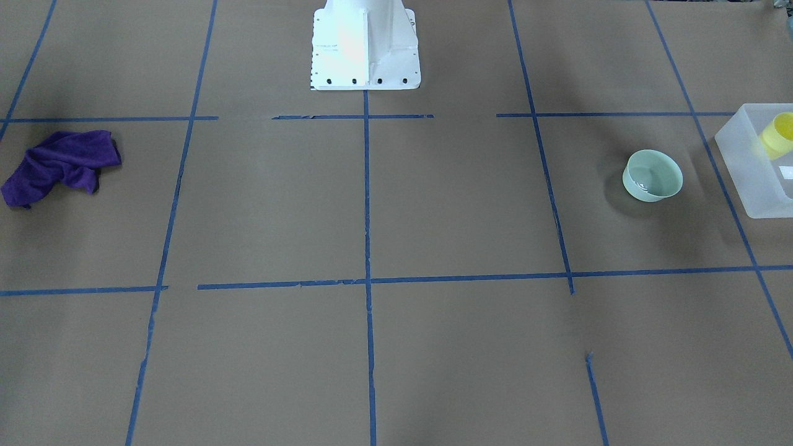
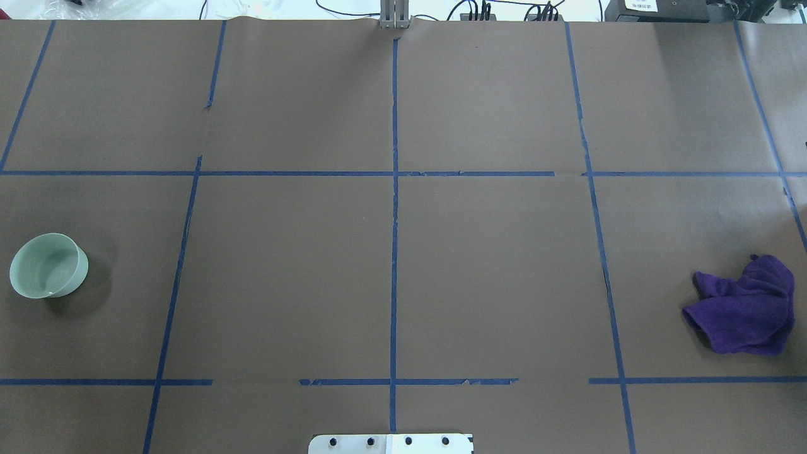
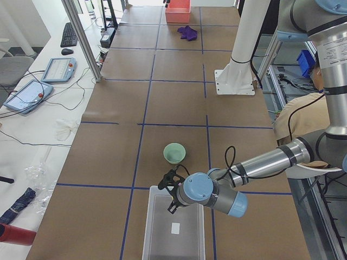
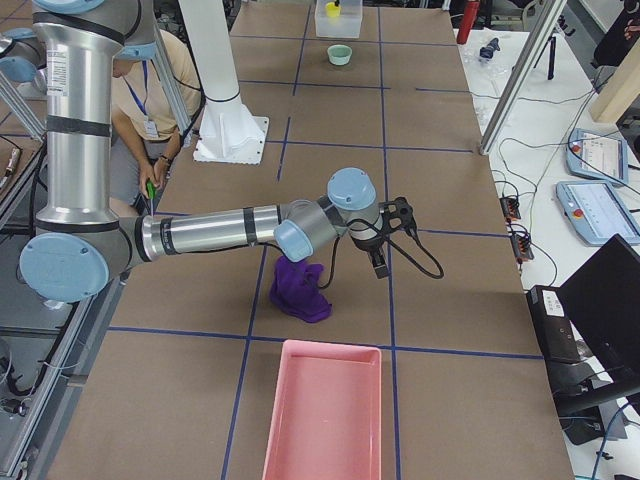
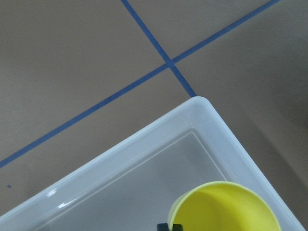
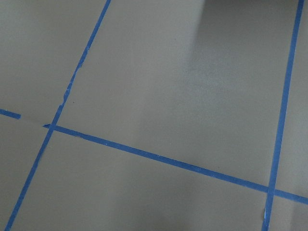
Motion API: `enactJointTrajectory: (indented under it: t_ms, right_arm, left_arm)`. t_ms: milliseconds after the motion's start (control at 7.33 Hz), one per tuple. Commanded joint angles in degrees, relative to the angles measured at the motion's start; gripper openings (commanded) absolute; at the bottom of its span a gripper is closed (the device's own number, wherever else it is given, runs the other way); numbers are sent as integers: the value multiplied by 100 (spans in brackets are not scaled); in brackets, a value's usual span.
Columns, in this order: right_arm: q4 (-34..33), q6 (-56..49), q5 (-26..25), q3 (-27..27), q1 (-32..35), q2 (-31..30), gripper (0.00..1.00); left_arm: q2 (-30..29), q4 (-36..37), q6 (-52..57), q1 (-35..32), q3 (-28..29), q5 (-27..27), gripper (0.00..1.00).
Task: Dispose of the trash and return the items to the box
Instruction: 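Lower the yellow cup into the clear plastic bin and release it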
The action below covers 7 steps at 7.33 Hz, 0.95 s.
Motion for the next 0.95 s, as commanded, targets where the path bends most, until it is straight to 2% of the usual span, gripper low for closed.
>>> enactJointTrajectory:
  t_ms: [0, 136, 273, 545, 682, 818]
  right_arm:
    - [-9, 9, 2, -1, -29, 0, 100]
    - [-18, 9, 2, -27, -38, 0, 100]
    - [0, 9, -7, -27, -142, 0, 100]
    - [226, 235, 11, 104, -370, -18, 100]
    - [898, 872, -76, 148, -694, -79, 100]
    - [1836, 1383, -364, 149, -1202, -462, 100]
  left_arm:
    - [159, -11, 360, 67, 10, -13, 29]
    - [150, -20, 308, 85, -7, -22, 56]
    - [115, -150, 220, 85, -16, -22, 65]
    - [54, -991, -952, 85, -94, -13, 72]
    - [1, -1048, -1463, 94, -504, 4, 100]
    - [-286, -1031, -1755, 94, -613, 4, 100]
